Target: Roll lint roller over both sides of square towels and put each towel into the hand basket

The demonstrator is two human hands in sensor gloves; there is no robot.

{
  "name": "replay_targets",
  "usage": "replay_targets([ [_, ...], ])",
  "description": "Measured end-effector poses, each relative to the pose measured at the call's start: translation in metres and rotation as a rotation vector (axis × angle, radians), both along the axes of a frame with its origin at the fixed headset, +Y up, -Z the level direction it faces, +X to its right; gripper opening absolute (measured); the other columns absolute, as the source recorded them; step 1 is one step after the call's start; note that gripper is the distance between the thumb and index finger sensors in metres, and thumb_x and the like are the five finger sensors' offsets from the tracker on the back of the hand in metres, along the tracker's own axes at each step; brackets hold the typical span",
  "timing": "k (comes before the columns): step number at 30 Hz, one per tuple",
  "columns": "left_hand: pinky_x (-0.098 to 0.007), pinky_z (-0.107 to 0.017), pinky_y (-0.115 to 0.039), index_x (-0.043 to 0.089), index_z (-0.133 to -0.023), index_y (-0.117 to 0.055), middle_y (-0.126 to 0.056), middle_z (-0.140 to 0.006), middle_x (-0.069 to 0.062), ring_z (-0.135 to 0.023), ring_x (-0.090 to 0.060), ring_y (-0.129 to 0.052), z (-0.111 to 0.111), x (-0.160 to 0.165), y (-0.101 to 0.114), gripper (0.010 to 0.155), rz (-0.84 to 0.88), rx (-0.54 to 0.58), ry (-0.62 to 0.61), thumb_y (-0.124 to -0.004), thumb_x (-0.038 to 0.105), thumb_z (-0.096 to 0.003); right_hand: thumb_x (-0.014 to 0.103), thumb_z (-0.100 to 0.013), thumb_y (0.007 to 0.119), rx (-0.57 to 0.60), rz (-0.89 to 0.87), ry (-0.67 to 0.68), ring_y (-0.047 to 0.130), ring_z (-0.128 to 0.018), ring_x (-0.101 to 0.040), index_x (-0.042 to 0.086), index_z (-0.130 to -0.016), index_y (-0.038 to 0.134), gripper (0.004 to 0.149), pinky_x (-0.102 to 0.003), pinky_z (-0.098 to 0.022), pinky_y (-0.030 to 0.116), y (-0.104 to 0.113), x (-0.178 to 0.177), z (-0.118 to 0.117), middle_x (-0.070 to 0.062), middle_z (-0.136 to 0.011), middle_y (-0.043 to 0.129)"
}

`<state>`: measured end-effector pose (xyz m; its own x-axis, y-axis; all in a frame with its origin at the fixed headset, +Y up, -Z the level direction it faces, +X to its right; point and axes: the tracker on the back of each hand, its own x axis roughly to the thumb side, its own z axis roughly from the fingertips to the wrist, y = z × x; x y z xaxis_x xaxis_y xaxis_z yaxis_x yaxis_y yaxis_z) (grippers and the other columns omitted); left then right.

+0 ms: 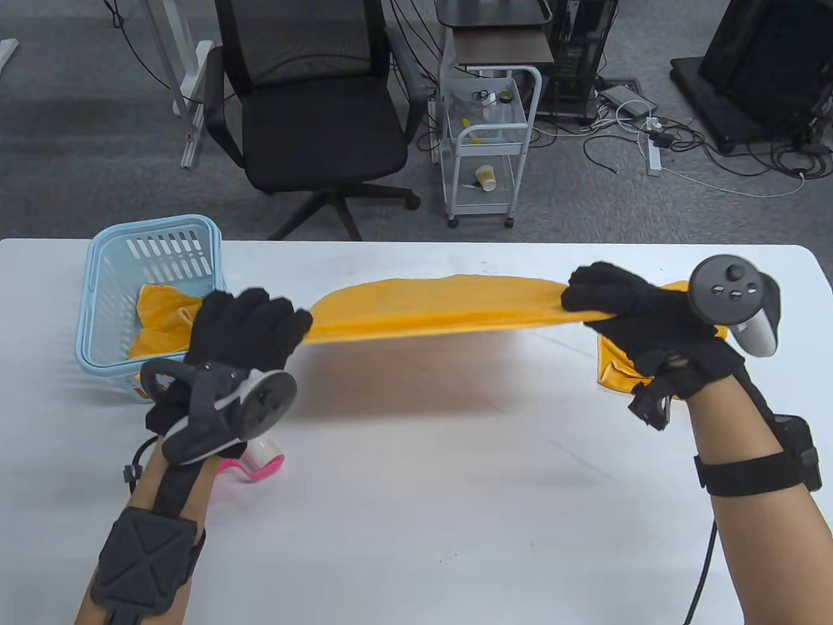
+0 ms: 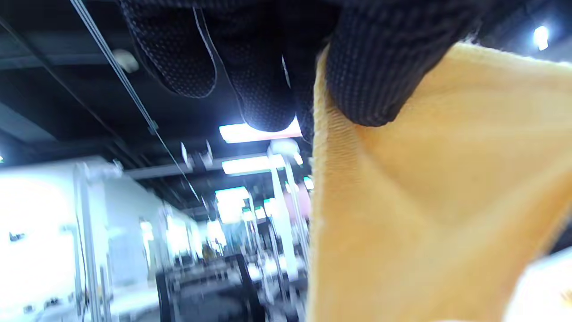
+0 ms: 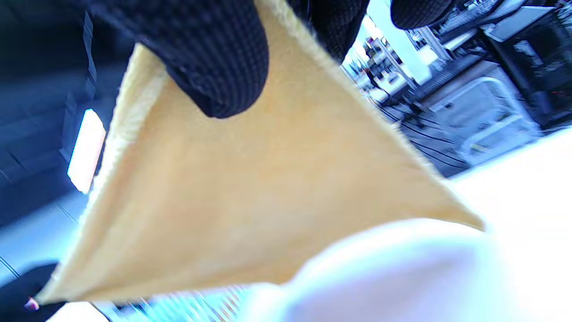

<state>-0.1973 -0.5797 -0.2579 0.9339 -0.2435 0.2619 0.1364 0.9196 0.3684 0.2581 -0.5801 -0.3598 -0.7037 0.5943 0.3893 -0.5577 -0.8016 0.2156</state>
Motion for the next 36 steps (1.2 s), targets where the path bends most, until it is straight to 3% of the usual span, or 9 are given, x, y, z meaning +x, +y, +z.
replay_targets([
  [4, -0.062, -0.076, -0.066, 0.046, -0.085, -0.082, -0.088, -0.099, 0.013, -0.098, -0.025, -0.088, 0.008, 0.019, -0.096, 0.037, -0.150, -0.221, -0.030, -0.085, 0.037, -0.0497, 0.024, -0.051, 0.087, -0.144, 0.222, 0.061, 0.055, -0.106, -0.044, 0.032, -0.091, 0.086, 0.041, -0.072, -0.071, 0.049, -0.086, -0.015, 0.010, -0.010, -0.109, 0.069],
  [7, -0.062, -0.075, -0.065, 0.045, -0.086, -0.082, -0.088, -0.100, 0.012, -0.097, -0.026, -0.088, 0.015, 0.034, -0.143, 0.038, -0.264, -0.408, -0.075, -0.084, 0.037, -0.0490, 0.024, -0.051, 0.088, -0.219, 0.339, 0.096, 0.055, -0.105, -0.044, 0.031, -0.092, 0.085, 0.042, -0.072, -0.071, 0.050, -0.131, -0.020, 0.021, -0.010, -0.109, 0.068],
  [12, -0.063, -0.074, -0.065, 0.043, -0.086, -0.082, -0.088, -0.100, 0.010, -0.096, -0.027, -0.088, 0.032, 0.048, -0.176, 0.039, -0.368, -0.628, -0.151, -0.084, 0.040, -0.0480, 0.032, -0.049, 0.093, -0.339, 0.506, 0.186, 0.048, -0.106, -0.047, 0.028, -0.096, 0.082, 0.048, -0.073, -0.070, 0.048, -0.175, -0.021, 0.046, -0.014, -0.112, 0.061],
  [16, -0.064, -0.074, -0.064, 0.040, -0.087, -0.083, -0.087, -0.102, 0.008, -0.097, -0.030, -0.088, 0.042, 0.051, -0.181, 0.041, -0.354, -0.758, -0.190, -0.083, 0.045, -0.0464, 0.055, -0.040, 0.094, -0.427, 0.624, 0.248, 0.036, -0.108, -0.050, 0.025, -0.097, 0.082, 0.066, -0.074, -0.070, 0.043, -0.186, -0.013, 0.063, -0.015, -0.118, 0.046],
  [19, -0.065, -0.074, -0.063, 0.039, -0.087, -0.085, -0.084, -0.105, 0.005, -0.098, -0.031, -0.086, 0.047, 0.049, -0.182, 0.046, -0.337, -0.835, -0.202, -0.081, 0.054, -0.0433, 0.063, -0.037, 0.092, -0.448, 0.581, 0.248, 0.031, -0.107, -0.051, 0.021, -0.096, 0.084, 0.073, -0.074, -0.070, 0.042, -0.186, -0.007, 0.068, -0.017, -0.118, 0.043],
  [26, -0.065, -0.074, -0.062, 0.038, -0.090, -0.082, -0.079, -0.109, 0.004, -0.101, -0.032, -0.082, 0.040, 0.022, -0.154, 0.054, -0.137, -0.828, -0.162, -0.077, 0.061, -0.0414, 0.057, -0.047, 0.081, -0.383, 0.408, 0.170, 0.035, -0.107, -0.050, 0.020, -0.084, 0.095, 0.054, -0.074, -0.069, 0.043, -0.183, 0.008, 0.069, -0.016, -0.116, 0.052],
  [30, -0.065, -0.074, -0.062, 0.039, -0.088, -0.083, -0.079, -0.109, 0.004, -0.101, -0.033, -0.082, 0.034, -0.006, -0.131, 0.051, 0.003, -0.802, -0.106, -0.077, 0.060, -0.0423, 0.050, -0.046, 0.088, -0.275, 0.375, 0.112, 0.039, -0.107, -0.049, 0.018, -0.084, 0.093, 0.050, -0.073, -0.070, 0.044, -0.184, 0.012, 0.073, -0.017, -0.114, 0.056],
  [32, -0.065, -0.074, -0.061, 0.038, -0.089, -0.083, -0.080, -0.109, 0.003, -0.101, -0.033, -0.082, 0.033, -0.023, -0.123, 0.051, 0.072, -0.792, -0.061, -0.078, 0.059, -0.0431, 0.050, -0.044, 0.092, -0.241, 0.457, 0.115, 0.034, -0.107, -0.050, 0.024, -0.104, 0.072, 0.068, -0.074, -0.070, 0.042, -0.188, 0.009, 0.077, -0.019, -0.116, 0.046],
  [36, -0.065, -0.074, -0.061, 0.037, -0.095, -0.077, -0.075, -0.112, 0.001, -0.102, -0.034, -0.079, 0.025, -0.055, -0.119, 0.056, 0.036, -0.711, 0.127, -0.078, 0.059, -0.0435, 0.053, -0.041, 0.092, -0.227, 0.579, 0.139, 0.030, -0.107, -0.050, 0.023, -0.111, 0.057, 0.084, -0.074, -0.070, 0.041, -0.199, 0.002, 0.081, -0.019, -0.118, 0.037],
])
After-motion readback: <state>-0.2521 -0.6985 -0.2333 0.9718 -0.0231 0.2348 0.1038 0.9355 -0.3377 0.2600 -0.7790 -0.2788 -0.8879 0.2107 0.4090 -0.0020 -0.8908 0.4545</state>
